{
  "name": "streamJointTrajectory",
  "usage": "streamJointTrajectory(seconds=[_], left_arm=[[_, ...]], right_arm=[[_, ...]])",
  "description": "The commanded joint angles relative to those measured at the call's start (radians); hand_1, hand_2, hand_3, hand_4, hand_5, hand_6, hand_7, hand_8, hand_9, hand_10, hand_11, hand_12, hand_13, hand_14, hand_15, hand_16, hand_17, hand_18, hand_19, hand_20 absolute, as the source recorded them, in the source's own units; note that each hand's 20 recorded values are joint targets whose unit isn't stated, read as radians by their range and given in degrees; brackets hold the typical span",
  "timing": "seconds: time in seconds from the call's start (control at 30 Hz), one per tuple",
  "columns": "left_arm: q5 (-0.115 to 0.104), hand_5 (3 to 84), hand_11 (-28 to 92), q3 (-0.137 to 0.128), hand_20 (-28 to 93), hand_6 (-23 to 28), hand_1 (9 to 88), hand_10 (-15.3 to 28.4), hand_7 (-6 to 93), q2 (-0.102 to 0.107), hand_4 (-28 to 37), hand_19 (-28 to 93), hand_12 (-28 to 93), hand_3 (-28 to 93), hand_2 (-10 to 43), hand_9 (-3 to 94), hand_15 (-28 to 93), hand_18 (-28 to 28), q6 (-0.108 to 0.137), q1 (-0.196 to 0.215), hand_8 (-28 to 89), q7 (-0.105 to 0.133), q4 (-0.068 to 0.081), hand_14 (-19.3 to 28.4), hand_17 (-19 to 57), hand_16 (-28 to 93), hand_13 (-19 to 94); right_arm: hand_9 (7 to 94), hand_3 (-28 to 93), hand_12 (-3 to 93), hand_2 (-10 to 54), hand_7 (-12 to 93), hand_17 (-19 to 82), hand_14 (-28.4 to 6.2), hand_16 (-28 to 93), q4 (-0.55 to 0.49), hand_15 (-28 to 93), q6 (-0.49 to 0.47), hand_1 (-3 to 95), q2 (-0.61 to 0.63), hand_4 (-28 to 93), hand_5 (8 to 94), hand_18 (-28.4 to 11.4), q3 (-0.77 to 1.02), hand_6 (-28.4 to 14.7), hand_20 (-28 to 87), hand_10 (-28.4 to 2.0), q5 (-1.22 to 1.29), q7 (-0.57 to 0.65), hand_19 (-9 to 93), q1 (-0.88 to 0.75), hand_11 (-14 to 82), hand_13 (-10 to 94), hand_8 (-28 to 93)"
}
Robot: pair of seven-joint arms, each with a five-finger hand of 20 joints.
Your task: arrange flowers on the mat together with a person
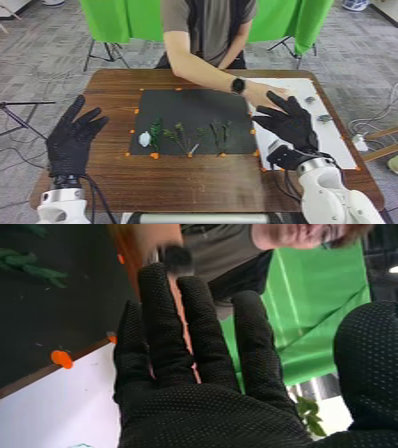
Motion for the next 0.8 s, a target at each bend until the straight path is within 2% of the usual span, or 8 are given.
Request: streamJointTrajectory(seconds=[0.03,0.1,0.17,0.43,0.57,0.6,0.8], left_arm=[[0.001,34.1,27,0.014,10,6.1,21.0,18.9,11.5,-0.007,-28.3,63,12,75,8.0,39.4,60,24.6,-0.004,0.004,-9,-0.005,0.003,25.6,-2.9,-9,34],[0.004,34.0,26,0.013,9,6.1,20.9,18.9,11.7,-0.006,-28.3,63,11,75,8.0,39.0,55,24.5,-0.008,0.000,-9,-0.009,0.005,25.0,-3.2,-10,33],[-0.001,34.0,26,0.014,9,6.1,21.0,18.8,11.7,-0.004,-28.3,62,11,76,8.0,38.8,53,24.3,0.000,0.005,-9,-0.007,0.002,24.6,-3.4,-10,32],[-0.001,34.2,26,0.011,9,6.5,21.2,18.8,12.0,-0.003,-28.3,62,11,76,8.0,38.7,52,24.0,0.000,0.007,-9,-0.011,0.000,24.4,-3.8,-8,31],[0.001,34.3,26,0.012,9,6.7,21.3,18.8,12.0,-0.006,-28.2,62,11,76,8.0,38.6,52,23.9,-0.001,0.007,-9,-0.023,-0.002,24.4,-3.9,-8,31],[-0.003,34.3,26,0.013,9,6.7,21.3,18.8,12.0,0.001,-28.2,62,11,76,8.0,38.6,52,23.9,0.008,0.013,-9,-0.016,-0.006,24.4,-3.9,-8,31],[-0.006,34.5,26,0.018,9,6.8,21.4,18.8,12.1,0.004,-28.2,62,12,76,7.9,38.6,52,23.9,0.008,0.004,-9,-0.014,-0.003,24.3,-3.9,-8,31]], right_arm=[[51.4,68,14.2,5.9,13,6,-18.6,11,-0.016,41,-0.005,18.8,0.012,-28,42.6,-19.9,-0.004,1.4,18,-16.7,-0.046,-0.005,50,-0.005,14.2,42,-12],[51.4,68,14.2,6.0,13,6,-18.6,11,-0.015,41,-0.007,18.9,0.017,-28,42.5,-19.9,-0.003,1.5,18,-16.7,-0.037,-0.014,50,-0.005,14.1,42,-12],[51.4,68,14.3,6.0,13,6,-18.6,12,-0.015,41,-0.031,18.8,0.014,-28,42.5,-20.0,0.003,1.5,18,-16.6,-0.030,-0.004,50,-0.010,14.2,42,-12],[51.6,68,14.4,6.1,13,6,-18.5,12,-0.014,41,-0.011,18.7,0.014,-28,42.6,-20.0,-0.008,1.4,18,-16.5,-0.020,0.001,50,-0.006,14.5,42,-12],[51.8,68,14.4,6.1,13,6,-18.5,12,-0.015,41,-0.004,18.7,0.014,-27,42.8,-20.0,-0.007,1.4,18,-16.5,-0.019,0.004,50,-0.006,14.7,42,-12],[51.9,68,14.4,6.1,13,6,-18.5,12,-0.011,41,-0.010,18.7,0.011,-27,42.8,-20.0,-0.010,1.4,18,-16.6,-0.017,0.011,50,0.004,14.8,42,-12],[52.2,68,14.4,6.3,13,6,-18.5,12,-0.004,41,-0.007,18.6,0.016,-27,43.0,-20.0,-0.026,1.5,18,-16.8,-0.020,0.015,50,0.028,14.9,42,-12]])
